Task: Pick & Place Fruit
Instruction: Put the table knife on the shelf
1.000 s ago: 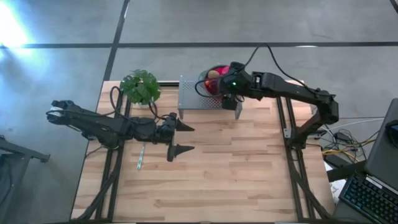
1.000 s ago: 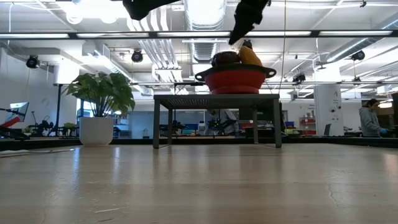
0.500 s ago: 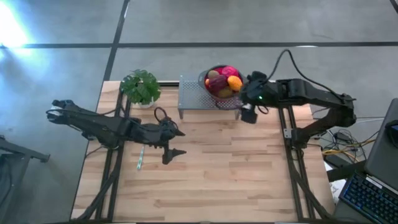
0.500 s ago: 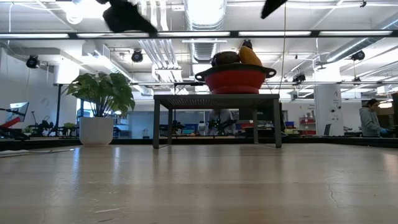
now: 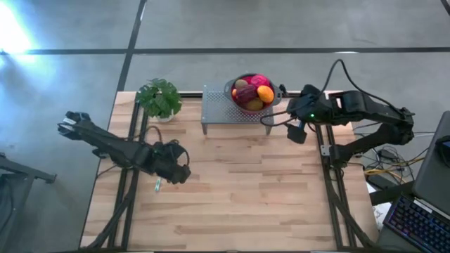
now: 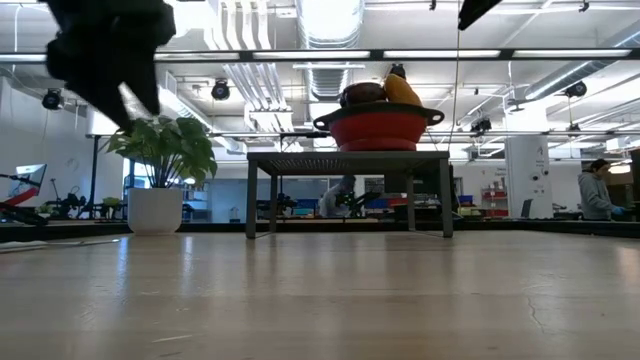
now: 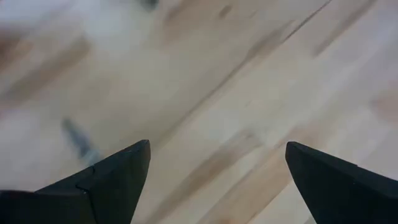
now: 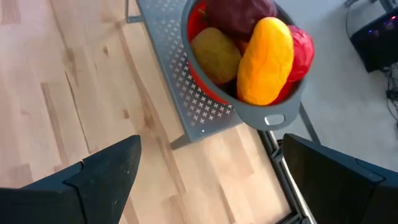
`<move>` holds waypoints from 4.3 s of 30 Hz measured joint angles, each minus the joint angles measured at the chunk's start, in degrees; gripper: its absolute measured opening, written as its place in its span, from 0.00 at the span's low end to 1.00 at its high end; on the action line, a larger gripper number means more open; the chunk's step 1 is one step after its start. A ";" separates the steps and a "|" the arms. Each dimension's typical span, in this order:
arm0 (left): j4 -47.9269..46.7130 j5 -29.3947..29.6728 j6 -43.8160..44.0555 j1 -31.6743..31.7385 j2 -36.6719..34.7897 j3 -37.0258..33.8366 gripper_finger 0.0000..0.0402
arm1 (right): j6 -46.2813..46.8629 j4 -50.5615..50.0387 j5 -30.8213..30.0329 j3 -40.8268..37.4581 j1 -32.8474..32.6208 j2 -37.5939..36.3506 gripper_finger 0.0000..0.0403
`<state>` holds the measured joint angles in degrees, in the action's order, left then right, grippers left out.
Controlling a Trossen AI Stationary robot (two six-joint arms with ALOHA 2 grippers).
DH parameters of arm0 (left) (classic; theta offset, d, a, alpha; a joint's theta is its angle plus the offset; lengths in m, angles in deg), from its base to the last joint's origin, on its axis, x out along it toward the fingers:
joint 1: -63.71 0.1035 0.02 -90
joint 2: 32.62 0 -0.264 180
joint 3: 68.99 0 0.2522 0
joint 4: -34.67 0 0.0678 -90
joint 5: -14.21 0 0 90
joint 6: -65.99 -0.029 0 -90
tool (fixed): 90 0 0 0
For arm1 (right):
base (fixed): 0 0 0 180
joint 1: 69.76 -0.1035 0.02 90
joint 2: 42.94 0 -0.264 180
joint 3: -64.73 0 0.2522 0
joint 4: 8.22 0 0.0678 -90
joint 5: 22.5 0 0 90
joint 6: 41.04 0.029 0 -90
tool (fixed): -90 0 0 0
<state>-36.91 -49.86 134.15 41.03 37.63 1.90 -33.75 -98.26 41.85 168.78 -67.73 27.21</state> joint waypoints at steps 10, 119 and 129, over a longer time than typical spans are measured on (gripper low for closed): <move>-11.48 -15.30 13.29 -1.21 9.52 -0.02 0.94 | 0.49 0.19 -0.04 -1.42 0.01 -0.75 0.95; 7.80 -20.48 -13.37 39.50 12.35 27.87 0.11 | -1.92 2.05 -2.99 -9.11 0.12 -0.70 0.95; -2.71 -22.38 -13.91 45.63 24.77 37.01 0.11 | -1.88 1.94 -2.99 -9.23 0.12 -0.70 0.95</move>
<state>-39.62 -72.24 120.25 86.66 62.40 38.91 -35.63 -96.33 38.85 159.55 -67.61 26.51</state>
